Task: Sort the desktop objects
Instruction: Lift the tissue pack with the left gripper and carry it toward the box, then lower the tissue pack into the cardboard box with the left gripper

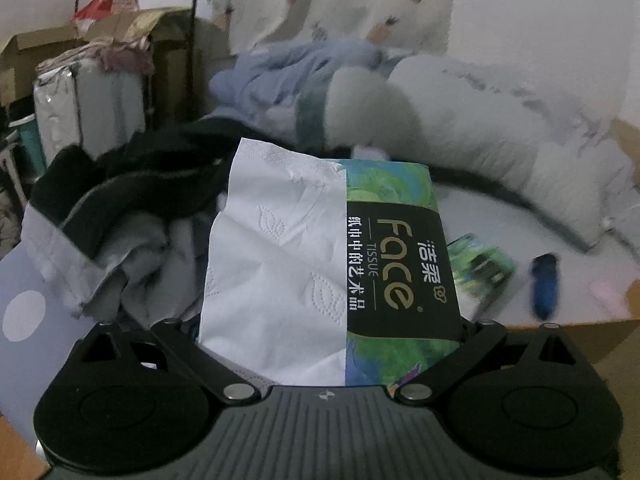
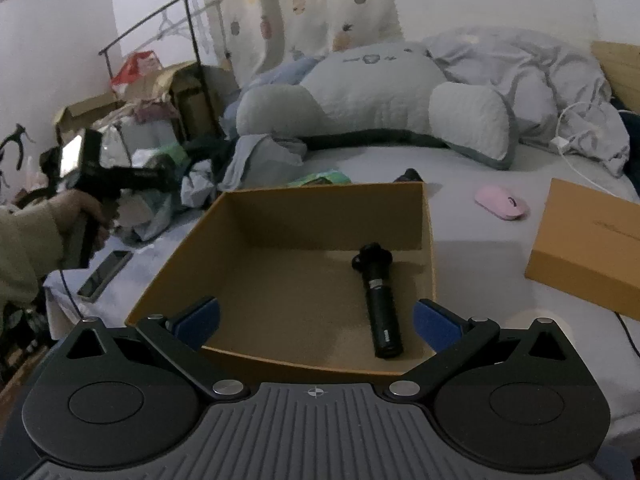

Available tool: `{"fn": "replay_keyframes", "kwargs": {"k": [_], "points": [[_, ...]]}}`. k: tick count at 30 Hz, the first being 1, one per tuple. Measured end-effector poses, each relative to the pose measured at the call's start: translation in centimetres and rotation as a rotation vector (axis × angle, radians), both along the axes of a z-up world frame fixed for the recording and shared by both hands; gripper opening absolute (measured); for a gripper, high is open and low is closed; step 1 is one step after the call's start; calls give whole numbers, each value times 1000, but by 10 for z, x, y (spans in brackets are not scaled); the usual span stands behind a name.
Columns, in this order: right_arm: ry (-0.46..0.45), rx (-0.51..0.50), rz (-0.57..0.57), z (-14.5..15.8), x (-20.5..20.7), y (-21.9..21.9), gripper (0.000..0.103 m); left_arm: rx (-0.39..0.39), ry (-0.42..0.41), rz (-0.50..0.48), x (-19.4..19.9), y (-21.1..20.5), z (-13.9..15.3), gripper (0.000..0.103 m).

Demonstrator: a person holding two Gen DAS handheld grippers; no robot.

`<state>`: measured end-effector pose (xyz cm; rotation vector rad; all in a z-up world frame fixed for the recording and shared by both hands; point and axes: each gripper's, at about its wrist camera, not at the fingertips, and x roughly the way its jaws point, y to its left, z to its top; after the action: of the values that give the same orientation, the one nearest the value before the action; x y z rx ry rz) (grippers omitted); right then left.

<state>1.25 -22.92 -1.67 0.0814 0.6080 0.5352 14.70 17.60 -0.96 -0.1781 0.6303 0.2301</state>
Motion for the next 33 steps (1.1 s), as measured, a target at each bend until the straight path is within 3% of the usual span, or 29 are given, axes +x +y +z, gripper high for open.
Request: {"fn": "replay_keyframes", "kwargs": {"k": [5,15,25,33], "points": [[-7,17,-6,4,0,-8,103,-4,-36,-65,-6,-30,26,100],[-15,34,-56,7,5,-27,103,-15,-29,-215,-1,-98,43,100],[-31,27,-63,6,6,-34,103,-47,21,-311,5,-151,23,100],[-27,24,-73,6,11,-37,103,-61,90,-292,13,-165,-10,100]]}}
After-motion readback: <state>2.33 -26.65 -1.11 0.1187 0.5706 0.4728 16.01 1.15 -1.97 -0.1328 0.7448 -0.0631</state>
